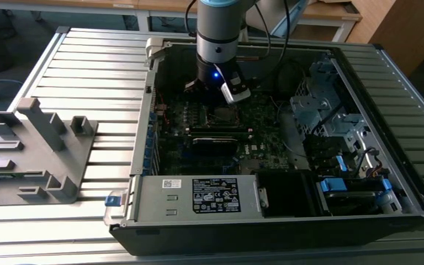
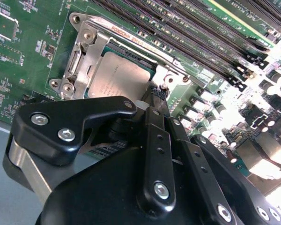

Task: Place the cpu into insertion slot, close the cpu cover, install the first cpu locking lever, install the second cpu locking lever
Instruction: 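Close the cpu cover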

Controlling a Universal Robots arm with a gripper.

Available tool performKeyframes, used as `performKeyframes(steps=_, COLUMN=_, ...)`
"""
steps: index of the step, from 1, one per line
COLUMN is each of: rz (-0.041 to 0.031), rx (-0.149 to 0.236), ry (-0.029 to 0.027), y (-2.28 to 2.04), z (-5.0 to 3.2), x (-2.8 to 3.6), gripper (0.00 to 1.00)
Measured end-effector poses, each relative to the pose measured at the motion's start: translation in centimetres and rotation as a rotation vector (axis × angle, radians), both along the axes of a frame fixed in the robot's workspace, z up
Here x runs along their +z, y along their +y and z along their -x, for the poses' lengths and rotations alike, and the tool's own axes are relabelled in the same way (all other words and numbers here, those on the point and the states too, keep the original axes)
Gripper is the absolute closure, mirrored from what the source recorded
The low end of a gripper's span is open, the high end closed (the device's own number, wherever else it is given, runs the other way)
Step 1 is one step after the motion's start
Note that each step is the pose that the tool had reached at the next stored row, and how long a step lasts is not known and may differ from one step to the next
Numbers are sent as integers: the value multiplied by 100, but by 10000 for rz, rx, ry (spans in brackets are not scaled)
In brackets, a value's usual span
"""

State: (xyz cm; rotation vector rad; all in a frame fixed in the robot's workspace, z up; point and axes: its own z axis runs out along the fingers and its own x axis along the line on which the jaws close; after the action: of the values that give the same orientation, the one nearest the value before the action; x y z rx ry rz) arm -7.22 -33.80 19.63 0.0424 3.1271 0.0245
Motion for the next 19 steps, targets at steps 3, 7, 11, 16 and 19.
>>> performKeyframes(steps=3, rz=1, rx=0, ry=1, y=0, z=0, x=0, gripper=89)
performKeyframes(steps=7, rz=0, rx=0, ry=0, y=0, z=0, x=-2, gripper=89)
performKeyframes(steps=11, rz=1, rx=0, ry=1, y=0, z=0, x=-3, gripper=89)
performKeyframes(steps=16, rz=1, rx=0, ry=0, y=0, z=0, x=-6, gripper=89)
performKeyframes(steps=19, rz=2, rx=1, ry=1, y=0, z=0, x=-5, gripper=89)
